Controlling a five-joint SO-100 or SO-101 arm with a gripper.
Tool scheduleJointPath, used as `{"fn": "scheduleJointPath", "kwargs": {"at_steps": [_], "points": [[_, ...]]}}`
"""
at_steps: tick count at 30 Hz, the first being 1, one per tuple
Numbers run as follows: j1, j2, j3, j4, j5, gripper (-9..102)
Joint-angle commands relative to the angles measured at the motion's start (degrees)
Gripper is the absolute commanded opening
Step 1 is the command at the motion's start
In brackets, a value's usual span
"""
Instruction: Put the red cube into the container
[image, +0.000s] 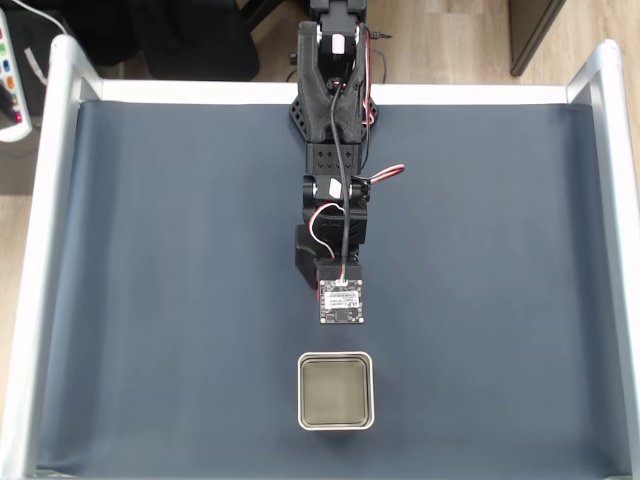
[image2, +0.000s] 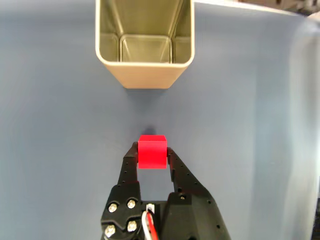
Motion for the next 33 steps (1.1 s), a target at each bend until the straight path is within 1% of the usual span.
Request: {"fn": "scheduleJointPath", "kwargs": {"at_steps": [1,6,8,13,18,24,33], "points": [[0.0,3.08,-11.07,8.0,-1.23,0],[0.0,-4.04,-29.71,18.46,-0.35,0],[0.0,-8.09,-36.83,20.65,0.18,0],[-0.44,-17.58,-52.12,21.09,1.76,0],[-1.05,-27.16,-63.81,20.65,2.72,0],[-1.67,-36.04,-70.14,20.65,3.25,0],[-1.85,-43.07,-70.66,17.84,3.87,0]]}}
